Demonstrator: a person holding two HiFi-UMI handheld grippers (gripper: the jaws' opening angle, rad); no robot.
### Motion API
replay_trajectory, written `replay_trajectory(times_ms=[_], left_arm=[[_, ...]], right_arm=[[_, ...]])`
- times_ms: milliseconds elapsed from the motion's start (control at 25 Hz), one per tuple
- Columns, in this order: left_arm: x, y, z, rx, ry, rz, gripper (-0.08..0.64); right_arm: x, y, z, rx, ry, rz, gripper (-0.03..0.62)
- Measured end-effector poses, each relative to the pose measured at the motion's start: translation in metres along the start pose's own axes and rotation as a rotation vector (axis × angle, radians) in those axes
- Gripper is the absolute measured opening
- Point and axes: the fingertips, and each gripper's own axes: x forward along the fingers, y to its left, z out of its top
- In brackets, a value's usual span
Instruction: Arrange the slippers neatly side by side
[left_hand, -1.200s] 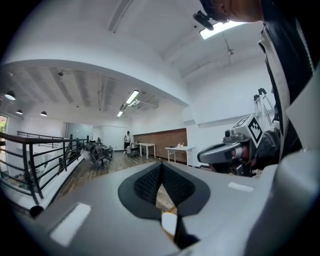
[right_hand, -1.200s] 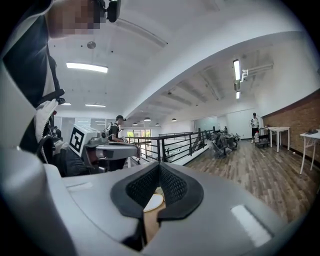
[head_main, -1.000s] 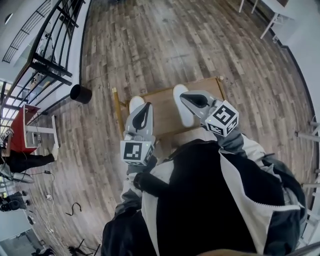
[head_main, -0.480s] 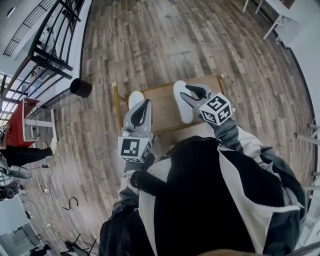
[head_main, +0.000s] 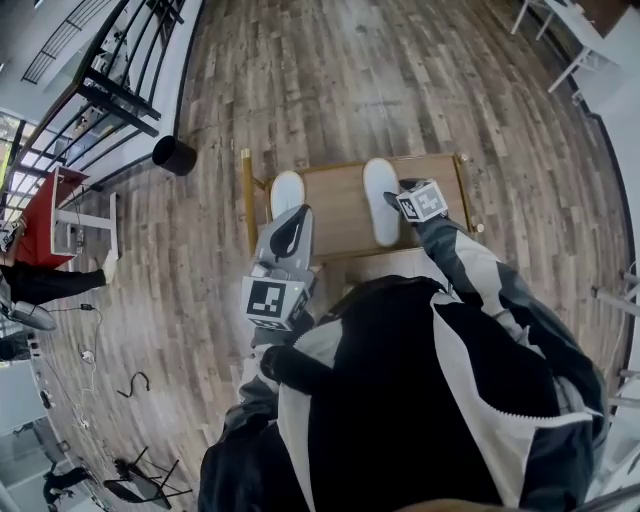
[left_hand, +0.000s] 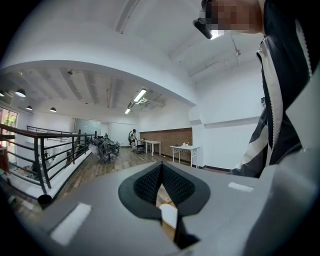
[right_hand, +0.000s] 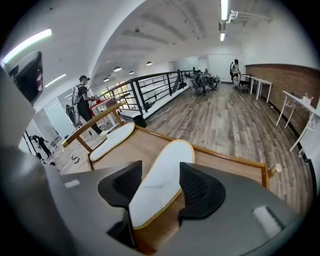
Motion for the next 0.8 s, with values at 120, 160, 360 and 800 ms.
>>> replay_trajectory(times_ms=[120, 160, 360, 800], left_arm=[[-0.008, 0.007, 0.001, 0.005, -0.008, 0.024, 0.014], [-0.010, 0.008, 0.001, 0.006, -0.008, 0.030, 0.014], [-0.016, 0.011, -0.003, 0.004, 0.004, 0.041, 0.014], [-0.016, 0.023, -0.014, -0.051, 0.024, 0.062, 0.014]], right_arm=[[0.019, -0.004, -0.013, 0.027, 0.067, -0.003, 0.227], [0.025, -0.005, -0.017, 0.045, 0.088, 0.001, 0.227], [0.047, -0.016, -0.034, 0.199, 0.151, 0.009, 0.227], [0.059, -0.009, -0.041, 0.244, 0.188, 0.041, 0.156]])
